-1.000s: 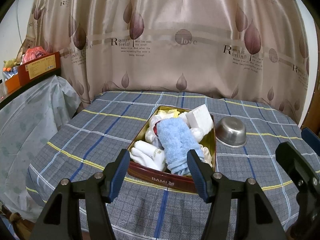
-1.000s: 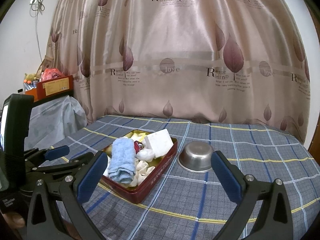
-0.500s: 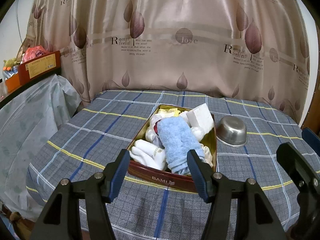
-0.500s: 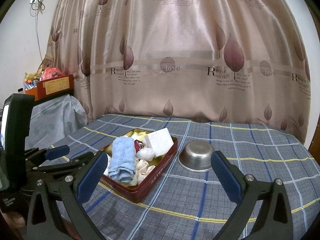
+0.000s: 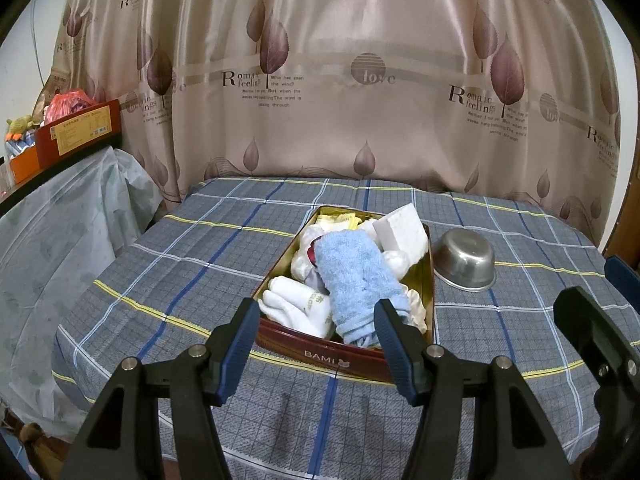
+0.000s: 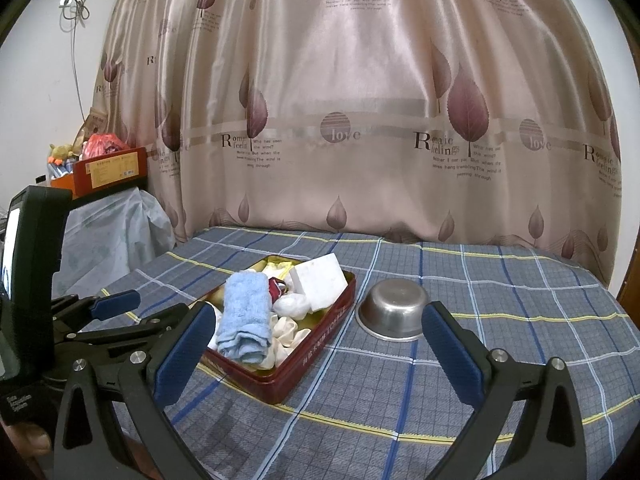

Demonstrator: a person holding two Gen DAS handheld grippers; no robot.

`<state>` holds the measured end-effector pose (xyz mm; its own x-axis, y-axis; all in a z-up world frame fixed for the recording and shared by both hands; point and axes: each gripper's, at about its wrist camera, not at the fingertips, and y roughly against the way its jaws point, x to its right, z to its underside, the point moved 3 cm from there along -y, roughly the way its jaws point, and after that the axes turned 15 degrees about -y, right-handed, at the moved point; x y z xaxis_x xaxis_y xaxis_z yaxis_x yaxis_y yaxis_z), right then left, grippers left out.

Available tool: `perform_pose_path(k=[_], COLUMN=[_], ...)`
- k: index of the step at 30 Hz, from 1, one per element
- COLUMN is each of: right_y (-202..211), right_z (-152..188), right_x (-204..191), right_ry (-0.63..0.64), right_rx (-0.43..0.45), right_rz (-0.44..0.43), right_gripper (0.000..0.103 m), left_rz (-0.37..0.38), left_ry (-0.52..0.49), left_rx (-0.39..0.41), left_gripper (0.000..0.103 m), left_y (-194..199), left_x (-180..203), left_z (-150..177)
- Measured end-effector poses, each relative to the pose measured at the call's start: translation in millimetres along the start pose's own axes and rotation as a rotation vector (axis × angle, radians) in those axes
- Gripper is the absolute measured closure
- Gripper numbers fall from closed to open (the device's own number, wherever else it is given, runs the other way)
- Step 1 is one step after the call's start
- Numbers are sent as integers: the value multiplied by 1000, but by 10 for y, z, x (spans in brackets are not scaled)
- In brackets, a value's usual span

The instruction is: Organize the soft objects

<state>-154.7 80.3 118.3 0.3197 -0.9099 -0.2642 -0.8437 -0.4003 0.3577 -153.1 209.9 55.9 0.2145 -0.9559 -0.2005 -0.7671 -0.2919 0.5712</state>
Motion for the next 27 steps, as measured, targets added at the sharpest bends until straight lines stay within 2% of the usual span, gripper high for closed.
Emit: perform_pose_path(k=[27], right_y=[-10], right_z=[14], right_x=[-1], right_ry=[0], right_rx=[-2], right_rz=[1], right_gripper=[1], left_rz=[0], left_ry=[-4], left_rx=[-11], left_gripper=[42], left_y=[-12], left_x=[19], left_z=[-1])
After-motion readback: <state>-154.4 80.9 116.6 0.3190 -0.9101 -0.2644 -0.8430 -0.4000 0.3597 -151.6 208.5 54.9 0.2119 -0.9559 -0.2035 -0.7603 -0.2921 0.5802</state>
